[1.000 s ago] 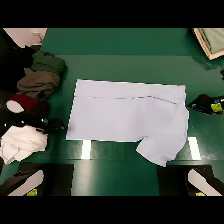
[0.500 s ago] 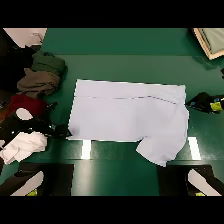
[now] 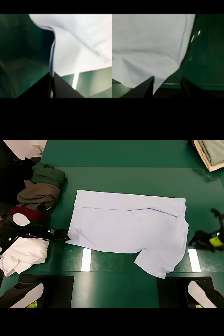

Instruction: Fold the shirts.

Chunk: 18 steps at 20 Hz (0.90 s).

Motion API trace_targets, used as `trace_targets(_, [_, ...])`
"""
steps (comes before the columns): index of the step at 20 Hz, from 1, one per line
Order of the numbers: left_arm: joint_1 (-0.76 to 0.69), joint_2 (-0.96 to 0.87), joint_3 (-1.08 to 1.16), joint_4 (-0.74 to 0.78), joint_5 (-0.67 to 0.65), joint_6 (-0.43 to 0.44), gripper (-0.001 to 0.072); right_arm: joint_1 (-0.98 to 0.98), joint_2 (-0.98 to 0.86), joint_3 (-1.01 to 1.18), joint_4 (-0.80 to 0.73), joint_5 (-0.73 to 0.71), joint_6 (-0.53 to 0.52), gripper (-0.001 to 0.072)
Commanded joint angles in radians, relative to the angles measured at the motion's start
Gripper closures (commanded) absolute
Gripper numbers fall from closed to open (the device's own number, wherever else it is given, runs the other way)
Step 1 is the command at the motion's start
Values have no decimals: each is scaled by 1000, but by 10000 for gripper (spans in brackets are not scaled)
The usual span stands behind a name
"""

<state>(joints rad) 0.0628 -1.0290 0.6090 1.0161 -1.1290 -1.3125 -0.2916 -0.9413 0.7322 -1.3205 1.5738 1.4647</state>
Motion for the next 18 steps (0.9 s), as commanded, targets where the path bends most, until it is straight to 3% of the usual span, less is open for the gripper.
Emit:
trace_targets(1, [-1, 1, 21, -6, -3, 5, 681, -56, 48, -199, 11, 1, 21, 321])
trace_targets(5, [-1, 1, 21, -6, -4, 4, 681, -63, 93, -332, 107, -93, 28, 326])
trace_targets(12, [-1, 1, 21, -18, -15, 9, 681, 85, -45, -287, 84, -180, 80, 337])
trace_targets(14, [-1, 1, 21, -18, -16, 11, 681, 146, -71, -272, 89, -206, 87, 396])
trace_targets(17, [-1, 1, 21, -18, -16, 11, 681, 214, -86, -260, 61, -209, 110, 421])
trace_targets(18, [-1, 1, 21, -18, -16, 11, 681, 230, -85, -260, 50, -208, 109, 576])
